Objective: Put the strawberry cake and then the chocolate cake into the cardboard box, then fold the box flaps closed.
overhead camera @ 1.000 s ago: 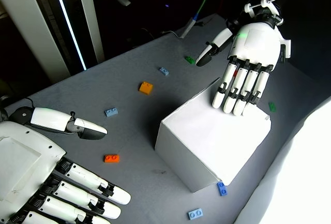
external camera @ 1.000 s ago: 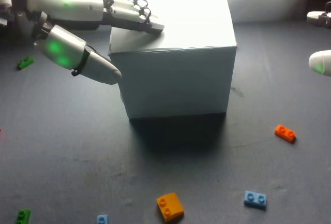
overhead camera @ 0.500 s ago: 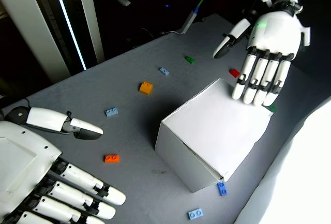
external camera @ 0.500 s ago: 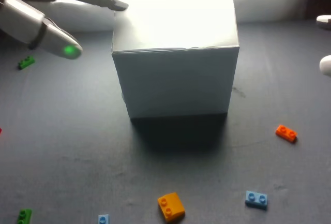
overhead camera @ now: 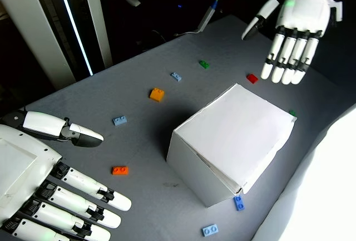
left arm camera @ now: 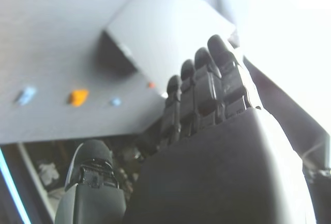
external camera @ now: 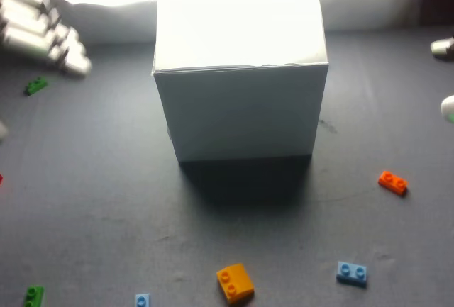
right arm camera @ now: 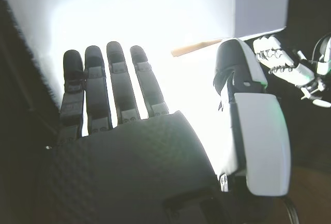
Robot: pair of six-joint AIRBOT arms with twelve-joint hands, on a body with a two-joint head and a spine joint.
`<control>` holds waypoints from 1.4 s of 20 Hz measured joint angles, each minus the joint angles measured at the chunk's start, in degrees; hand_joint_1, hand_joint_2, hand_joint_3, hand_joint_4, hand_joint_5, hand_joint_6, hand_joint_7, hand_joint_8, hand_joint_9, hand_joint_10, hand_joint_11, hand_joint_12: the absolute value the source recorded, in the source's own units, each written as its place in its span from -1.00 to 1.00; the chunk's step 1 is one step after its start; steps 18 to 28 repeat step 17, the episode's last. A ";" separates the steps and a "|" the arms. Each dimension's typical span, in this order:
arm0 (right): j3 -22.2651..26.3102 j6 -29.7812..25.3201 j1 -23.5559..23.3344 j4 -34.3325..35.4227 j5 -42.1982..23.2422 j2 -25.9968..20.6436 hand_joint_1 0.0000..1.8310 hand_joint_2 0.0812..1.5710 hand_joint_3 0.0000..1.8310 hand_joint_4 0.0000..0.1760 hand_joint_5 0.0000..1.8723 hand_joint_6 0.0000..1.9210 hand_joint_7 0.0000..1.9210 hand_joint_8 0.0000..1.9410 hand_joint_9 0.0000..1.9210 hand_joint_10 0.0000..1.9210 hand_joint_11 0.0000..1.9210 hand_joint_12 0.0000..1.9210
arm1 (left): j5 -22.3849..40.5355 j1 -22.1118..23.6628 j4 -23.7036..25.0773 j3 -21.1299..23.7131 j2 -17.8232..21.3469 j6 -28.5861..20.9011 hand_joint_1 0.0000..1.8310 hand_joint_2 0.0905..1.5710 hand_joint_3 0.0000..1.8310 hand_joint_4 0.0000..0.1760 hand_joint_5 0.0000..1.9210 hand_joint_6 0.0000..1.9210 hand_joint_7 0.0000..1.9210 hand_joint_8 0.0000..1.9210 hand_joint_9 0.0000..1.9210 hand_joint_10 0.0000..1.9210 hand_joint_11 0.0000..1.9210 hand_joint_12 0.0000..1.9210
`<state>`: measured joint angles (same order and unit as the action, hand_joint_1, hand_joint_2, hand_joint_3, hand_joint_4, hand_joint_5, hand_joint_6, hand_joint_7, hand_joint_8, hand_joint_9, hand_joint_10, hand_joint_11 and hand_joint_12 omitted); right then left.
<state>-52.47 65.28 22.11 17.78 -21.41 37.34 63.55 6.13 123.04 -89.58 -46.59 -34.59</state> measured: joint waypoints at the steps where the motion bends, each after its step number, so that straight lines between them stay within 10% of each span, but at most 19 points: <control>1: 0.13 0.17 0.00 -0.63 0.24 -0.04 -1.00 0.52 -1.00 -1.00 -0.10 -0.88 -0.04 -0.93 -0.15 -0.81 -0.80 0.42 | 0.68 -0.02 0.66 0.94 1.14 0.00 -1.00 0.51 -1.00 -1.00 -0.36 -0.94 -0.24 -0.91 -0.36 -0.56 -0.88 0.61; 4: 0.39 0.26 0.00 -2.03 0.28 -0.04 -1.00 0.57 -1.00 -1.00 0.23 -0.88 0.31 -0.95 0.01 -0.25 -0.57 0.72 | 0.37 0.02 -0.04 1.20 1.36 -0.02 -0.94 0.65 -0.99 -1.00 -0.09 -0.50 -0.03 -0.20 -0.32 0.34 -0.71 0.93; 7: 0.46 0.68 0.02 -1.95 0.35 -0.22 -1.00 0.59 -1.00 -1.00 0.29 -0.39 0.51 -0.74 0.11 0.30 -0.36 0.93 | 0.79 2.19 -0.07 1.09 1.22 0.00 -0.91 0.75 -0.99 -1.00 -0.04 -0.02 0.06 0.20 -0.15 0.65 -0.53 1.00; 8: 0.46 0.81 0.02 -1.95 0.31 -0.35 -1.00 0.61 -1.00 -1.00 0.18 0.26 0.34 0.18 0.17 0.73 -0.12 0.99 | 0.81 3.28 0.02 1.01 1.11 0.00 -0.83 0.81 -0.99 -1.00 -0.06 0.36 0.07 0.39 -0.06 0.77 -0.38 1.00; 10: 0.46 0.83 0.02 -2.16 0.28 -0.35 -1.00 0.67 -0.99 -1.00 0.20 0.70 0.32 0.66 0.27 0.98 0.13 1.00 | 1.16 3.76 0.44 1.03 1.11 0.26 -0.82 0.85 -0.99 -1.00 -0.04 0.60 0.11 0.52 0.03 0.84 -0.25 1.00; 28: 1.03 0.81 0.00 -8.22 0.11 -0.35 -1.00 0.74 -1.00 -1.00 0.16 0.85 0.26 0.89 0.31 1.00 0.29 1.00 | 2.23 4.48 1.73 1.51 1.27 0.48 -0.78 0.87 -1.00 -1.00 -0.03 0.71 0.11 0.67 0.09 0.94 -0.11 1.00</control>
